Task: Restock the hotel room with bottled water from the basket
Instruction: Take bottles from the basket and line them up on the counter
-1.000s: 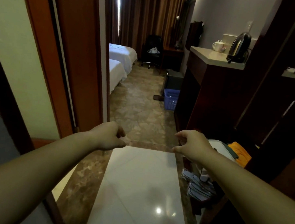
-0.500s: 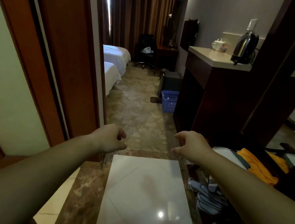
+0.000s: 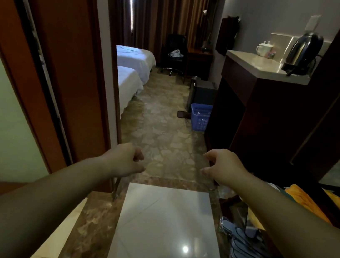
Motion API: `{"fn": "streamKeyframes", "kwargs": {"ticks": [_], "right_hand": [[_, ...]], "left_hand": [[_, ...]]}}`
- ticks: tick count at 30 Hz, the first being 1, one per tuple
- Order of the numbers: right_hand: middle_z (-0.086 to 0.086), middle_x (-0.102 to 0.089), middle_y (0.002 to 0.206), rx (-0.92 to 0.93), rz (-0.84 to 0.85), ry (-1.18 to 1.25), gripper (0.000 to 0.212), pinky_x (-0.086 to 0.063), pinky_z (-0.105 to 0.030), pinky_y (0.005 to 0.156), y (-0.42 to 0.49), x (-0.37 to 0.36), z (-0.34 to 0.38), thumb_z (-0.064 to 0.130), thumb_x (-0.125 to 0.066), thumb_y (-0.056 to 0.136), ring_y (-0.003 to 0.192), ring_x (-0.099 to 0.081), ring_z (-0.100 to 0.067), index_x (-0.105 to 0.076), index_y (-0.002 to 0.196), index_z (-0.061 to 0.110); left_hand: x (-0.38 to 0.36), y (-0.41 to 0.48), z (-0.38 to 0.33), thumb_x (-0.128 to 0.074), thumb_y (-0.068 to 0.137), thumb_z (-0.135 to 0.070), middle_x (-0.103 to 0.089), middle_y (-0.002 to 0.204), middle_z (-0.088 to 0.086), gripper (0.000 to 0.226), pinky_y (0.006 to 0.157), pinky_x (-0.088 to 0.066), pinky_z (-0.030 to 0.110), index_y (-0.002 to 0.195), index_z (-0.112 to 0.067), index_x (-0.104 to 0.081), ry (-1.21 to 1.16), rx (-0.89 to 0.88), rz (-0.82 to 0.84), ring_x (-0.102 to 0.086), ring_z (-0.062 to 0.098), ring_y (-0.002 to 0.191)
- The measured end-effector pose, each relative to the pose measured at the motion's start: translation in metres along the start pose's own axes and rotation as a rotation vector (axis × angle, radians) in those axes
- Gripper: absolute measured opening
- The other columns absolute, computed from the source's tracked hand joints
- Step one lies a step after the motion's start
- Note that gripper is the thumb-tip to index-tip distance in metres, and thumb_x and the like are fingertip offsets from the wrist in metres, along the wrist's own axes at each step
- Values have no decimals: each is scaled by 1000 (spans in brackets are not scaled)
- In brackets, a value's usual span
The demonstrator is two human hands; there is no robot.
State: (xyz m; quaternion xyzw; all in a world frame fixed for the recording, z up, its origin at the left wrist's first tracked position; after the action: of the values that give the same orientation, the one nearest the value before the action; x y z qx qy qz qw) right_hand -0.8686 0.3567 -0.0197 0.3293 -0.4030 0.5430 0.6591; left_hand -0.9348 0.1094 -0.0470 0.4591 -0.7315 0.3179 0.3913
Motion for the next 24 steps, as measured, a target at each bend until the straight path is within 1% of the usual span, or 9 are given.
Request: {"fn": "streamKeyframes", "kwargs": {"ticks": [2, 5, 7, 11, 14, 15, 17, 21, 24], "right_hand": [[-5, -58, 125, 0, 11, 4, 54, -50, -35, 93, 24, 1, -6, 21, -77, 74, 112, -56, -21, -57, 124, 16], [-5, -59, 124, 14, 32, -32, 54, -48, -31, 93, 62, 5, -15, 24, -77, 75, 112, -56, -20, -58, 124, 14], [-5, -59, 125, 24, 46, -45, 55, -47, -29, 92, 84, 10, -21, 25, -77, 74, 113, -56, -20, -58, 125, 14], [-5, -58, 129, 50, 72, -66, 55, -46, -29, 94, 126, 23, -36, 25, -76, 76, 117, -55, -20, -57, 127, 14], [-5, -56, 132, 41, 84, -56, 55, -46, -32, 99, 154, 29, -49, 23, -75, 76, 120, -53, -21, -57, 128, 14], [-6, -56, 132, 35, 89, -53, 55, -46, -33, 99, 162, 29, -54, 23, -75, 77, 119, -53, -21, -56, 128, 14], [-6, -56, 131, 31, 107, -56, 56, -47, -33, 97, 177, 28, -60, 22, -75, 77, 118, -53, -21, -56, 128, 14], [-7, -56, 130, 32, 152, -84, 56, -48, -32, 96, 208, 19, -62, 21, -74, 77, 117, -54, -21, -54, 129, 13], [-6, -56, 130, 36, 220, -126, 60, -46, -26, 91, 235, 12, -59, 25, -74, 77, 117, -54, -20, -52, 131, 15]], "left_hand": [[2, 23, -2, -70, 79, -32, -65, 109, -2, 38, 78, -48, 22, 114, -18, -64, 3, 5, -8, -58, 9, 93], [2, 58, -8, -71, 79, -31, -65, 110, -1, 40, 82, -50, 23, 116, -15, -63, -5, 19, -22, -58, 10, 94], [1, 81, -15, -71, 79, -31, -64, 110, 0, 41, 82, -49, 22, 116, -15, -63, 4, 24, -20, -58, 9, 93], [6, 127, -29, -70, 80, -34, -65, 106, -2, 41, 75, -47, 18, 116, -16, -63, 30, 22, -42, -59, 8, 89], [5, 158, -37, -70, 80, -35, -62, 97, -6, 39, 59, -42, 11, 114, -17, -64, 33, 15, -32, -58, 1, 78], [3, 167, -39, -70, 80, -36, -63, 99, -5, 40, 58, -41, 10, 115, -17, -64, 39, 12, -31, -59, 1, 78], [-1, 183, -38, -70, 80, -37, -65, 107, -2, 41, 62, -43, 12, 116, -19, -63, 47, 13, -22, -60, 5, 84], [-4, 214, -32, -70, 80, -36, -64, 115, 0, 43, 69, -47, 17, 119, -20, -61, 56, 25, 31, -59, 7, 90], [2, 243, -24, -69, 80, -35, -63, 119, 3, 45, 82, -52, 25, 121, -18, -60, 76, 26, 44, -61, 12, 99]]}}
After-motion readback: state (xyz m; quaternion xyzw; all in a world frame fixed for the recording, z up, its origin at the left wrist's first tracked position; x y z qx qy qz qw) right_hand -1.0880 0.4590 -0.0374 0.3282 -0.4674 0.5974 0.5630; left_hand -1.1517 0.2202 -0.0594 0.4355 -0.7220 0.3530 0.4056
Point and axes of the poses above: each hand's wrist, its own y-axis towards the middle knuckle, its own x-axis out of the back of the hand, z = x × y, the point moved 5 cm from there along y, towards the middle knuckle
